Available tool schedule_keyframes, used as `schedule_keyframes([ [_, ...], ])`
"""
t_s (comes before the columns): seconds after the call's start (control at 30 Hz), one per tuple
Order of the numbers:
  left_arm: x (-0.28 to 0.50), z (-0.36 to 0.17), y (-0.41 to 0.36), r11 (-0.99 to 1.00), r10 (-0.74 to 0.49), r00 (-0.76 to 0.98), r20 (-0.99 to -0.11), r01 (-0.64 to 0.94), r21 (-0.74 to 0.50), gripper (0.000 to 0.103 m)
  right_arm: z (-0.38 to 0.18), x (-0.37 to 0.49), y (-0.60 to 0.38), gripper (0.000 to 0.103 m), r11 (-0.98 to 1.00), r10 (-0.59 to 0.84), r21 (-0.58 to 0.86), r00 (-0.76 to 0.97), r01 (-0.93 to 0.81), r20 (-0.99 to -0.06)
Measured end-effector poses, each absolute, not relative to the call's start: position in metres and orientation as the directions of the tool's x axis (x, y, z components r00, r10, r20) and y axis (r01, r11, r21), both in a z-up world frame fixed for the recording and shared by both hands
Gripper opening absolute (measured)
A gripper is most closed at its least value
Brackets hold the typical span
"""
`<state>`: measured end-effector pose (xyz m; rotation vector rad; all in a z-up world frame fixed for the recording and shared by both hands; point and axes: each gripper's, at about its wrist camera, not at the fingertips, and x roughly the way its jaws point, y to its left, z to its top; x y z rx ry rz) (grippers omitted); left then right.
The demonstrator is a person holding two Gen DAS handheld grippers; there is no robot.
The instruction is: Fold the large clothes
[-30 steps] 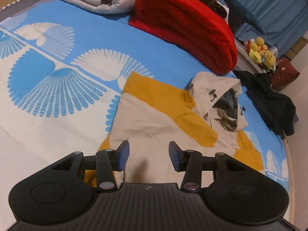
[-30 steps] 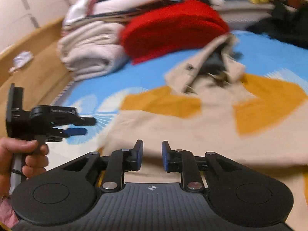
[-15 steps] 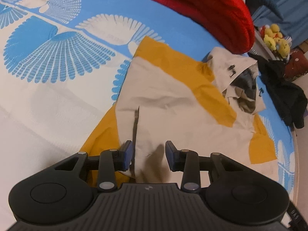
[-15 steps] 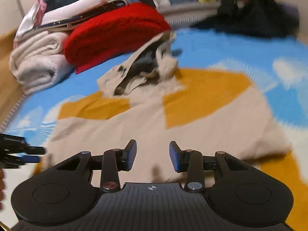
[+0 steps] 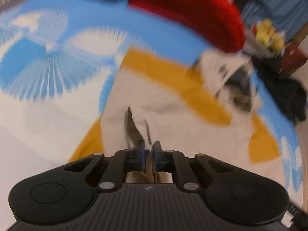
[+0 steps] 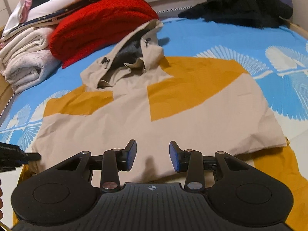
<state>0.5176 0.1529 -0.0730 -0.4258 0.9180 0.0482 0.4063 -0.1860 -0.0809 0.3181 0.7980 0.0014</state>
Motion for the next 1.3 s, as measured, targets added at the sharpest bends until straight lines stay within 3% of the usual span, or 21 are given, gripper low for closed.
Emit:
schedule_keyframes([
  [0.1,0.512,-0.045,0.155,0.929,-0.086,0.73,-0.678,-0.188,-0.32,0.008,-0.082,0.407,-0.187,0.04,0.95,0.123,0.288,0.698,0.124,-0.706],
  [0.17,0.513,-0.046,0.158,0.928,-0.032,0.716,-0.697,-0.238,-0.288,0.017,-0.083,0.407,-0.188,0.04,0.949,0.121,0.288,0.697,0.127,-0.707],
  [0.3,0.517,-0.062,0.164,0.924,0.001,0.652,-0.759,-0.29,-0.248,0.017,-0.091,0.409,-0.195,0.04,0.941,0.119,0.299,0.674,0.158,-0.729],
  [0.4,0.515,-0.056,0.16,0.936,-0.033,0.681,-0.732,-0.236,-0.262,0.018,-0.101,0.413,-0.206,0.038,0.925,0.099,0.309,0.644,0.221,-0.758],
  [0.53,0.52,-0.072,0.151,0.94,-0.105,0.632,-0.768,-0.189,-0.284,0.033,-0.113,0.414,-0.225,0.038,0.89,0.032,0.293,0.593,0.349,-0.804],
  [0.67,0.528,-0.114,0.156,0.926,-0.113,0.477,-0.872,-0.268,-0.266,0.031,-0.107,0.41,-0.229,0.039,0.881,0.013,0.303,0.62,0.364,-0.785],
  [0.83,0.525,-0.101,0.156,0.923,-0.103,0.511,-0.854,-0.27,-0.273,0.033,-0.091,0.404,-0.236,0.039,0.86,0.026,0.389,0.733,0.33,-0.68],
  [1.03,0.529,-0.109,0.151,0.929,-0.104,0.489,-0.866,-0.262,-0.26,0.037,-0.125,0.418,-0.256,0.039,0.827,-0.013,0.314,0.575,0.466,-0.818],
  [1.3,0.525,-0.088,0.138,0.955,-0.069,0.539,-0.839,-0.209,-0.212,0.04,-0.111,0.422,-0.243,0.039,0.863,-0.042,0.258,0.571,0.434,-0.82],
])
